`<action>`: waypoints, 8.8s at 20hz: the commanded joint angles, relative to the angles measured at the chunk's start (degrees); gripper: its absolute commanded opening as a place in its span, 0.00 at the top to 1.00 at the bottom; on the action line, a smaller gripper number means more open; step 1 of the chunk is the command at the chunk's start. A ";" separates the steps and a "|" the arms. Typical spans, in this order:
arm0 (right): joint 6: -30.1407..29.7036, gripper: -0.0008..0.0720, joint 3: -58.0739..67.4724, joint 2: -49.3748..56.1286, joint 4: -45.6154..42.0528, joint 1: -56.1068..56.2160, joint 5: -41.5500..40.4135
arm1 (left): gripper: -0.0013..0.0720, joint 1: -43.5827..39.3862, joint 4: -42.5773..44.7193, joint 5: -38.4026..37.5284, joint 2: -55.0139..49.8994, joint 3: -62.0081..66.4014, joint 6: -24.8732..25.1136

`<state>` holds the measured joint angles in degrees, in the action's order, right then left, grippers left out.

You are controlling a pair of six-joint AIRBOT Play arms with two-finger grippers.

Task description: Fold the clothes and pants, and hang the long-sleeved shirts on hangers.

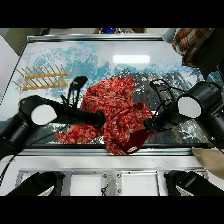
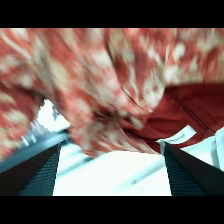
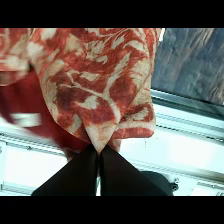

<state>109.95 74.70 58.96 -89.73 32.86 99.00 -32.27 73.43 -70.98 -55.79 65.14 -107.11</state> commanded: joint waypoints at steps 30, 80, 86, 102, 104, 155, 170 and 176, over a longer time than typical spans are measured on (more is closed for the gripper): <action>0.02 0.97 -0.02 0.11 0.02 -0.02 0.00 | 0.04 58.34 35.10 26.14 -57.90 37.92 22.51; 0.02 0.96 -0.02 0.46 0.00 -0.02 0.00 | 0.95 26.69 -13.44 -26.14 -22.69 45.38 62.38; 0.02 0.97 -0.02 0.46 0.02 -0.02 0.00 | 0.95 27.71 -13.18 -32.54 -23.15 42.32 65.46; 3.04 0.97 0.35 0.44 0.02 -0.28 0.00 | 0.96 38.93 -13.44 -32.79 -6.01 -3.19 99.43; 3.61 0.96 0.63 0.44 0.00 -0.28 0.00 | 0.96 37.03 -12.98 -32.48 -3.06 -7.89 99.43; 6.49 0.97 4.31 -3.82 -1.64 -0.26 4.04 | 0.95 19.06 -19.39 -8.57 -9.53 -10.99 95.91; 6.91 0.97 4.31 -3.76 1.22 -0.15 -7.54 | 0.95 18.99 -19.47 -8.48 -9.53 -10.99 95.76; 5.66 0.97 4.31 -1.46 11.30 -0.13 -18.12 | 0.95 18.99 -19.47 -8.46 -9.53 -10.99 95.76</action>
<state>116.84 78.96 56.40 -84.49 32.67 87.09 -13.26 53.98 -79.44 -65.34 54.11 -11.46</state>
